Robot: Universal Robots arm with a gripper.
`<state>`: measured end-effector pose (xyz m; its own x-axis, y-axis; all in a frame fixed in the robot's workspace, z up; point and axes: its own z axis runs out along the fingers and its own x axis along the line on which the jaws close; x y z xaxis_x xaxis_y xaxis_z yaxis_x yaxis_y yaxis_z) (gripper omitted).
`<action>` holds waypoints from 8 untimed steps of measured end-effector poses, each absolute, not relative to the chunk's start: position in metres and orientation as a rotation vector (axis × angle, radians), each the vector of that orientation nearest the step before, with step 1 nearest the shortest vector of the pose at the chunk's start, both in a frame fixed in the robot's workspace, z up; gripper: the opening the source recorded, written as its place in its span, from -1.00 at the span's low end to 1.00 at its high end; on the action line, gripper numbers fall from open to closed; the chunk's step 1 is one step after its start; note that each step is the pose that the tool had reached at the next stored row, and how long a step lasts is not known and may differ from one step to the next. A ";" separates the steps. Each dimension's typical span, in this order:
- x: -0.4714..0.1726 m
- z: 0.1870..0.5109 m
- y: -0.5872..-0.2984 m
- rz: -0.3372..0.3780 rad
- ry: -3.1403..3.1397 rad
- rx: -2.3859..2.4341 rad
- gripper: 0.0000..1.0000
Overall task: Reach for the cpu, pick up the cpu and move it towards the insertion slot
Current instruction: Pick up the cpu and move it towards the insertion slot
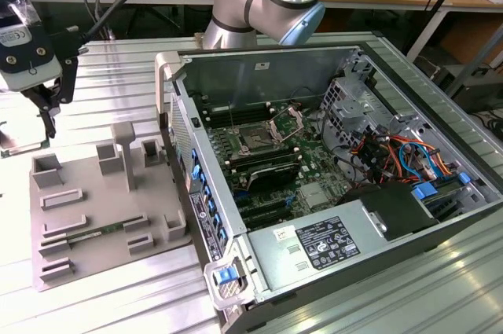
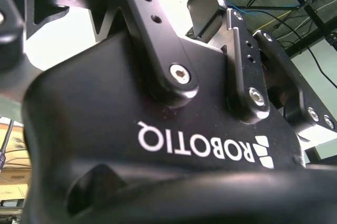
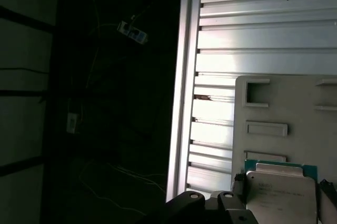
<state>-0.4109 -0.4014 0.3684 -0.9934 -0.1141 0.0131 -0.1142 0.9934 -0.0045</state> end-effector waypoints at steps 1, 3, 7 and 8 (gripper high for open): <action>-0.411 0.369 -0.401 0.008 -3.124 0.179 0.10; -0.411 0.370 -0.401 0.008 -3.124 0.179 0.10; -0.411 0.373 -0.401 0.008 -3.124 0.179 0.10; -0.411 0.373 -0.401 0.008 -3.124 0.179 0.10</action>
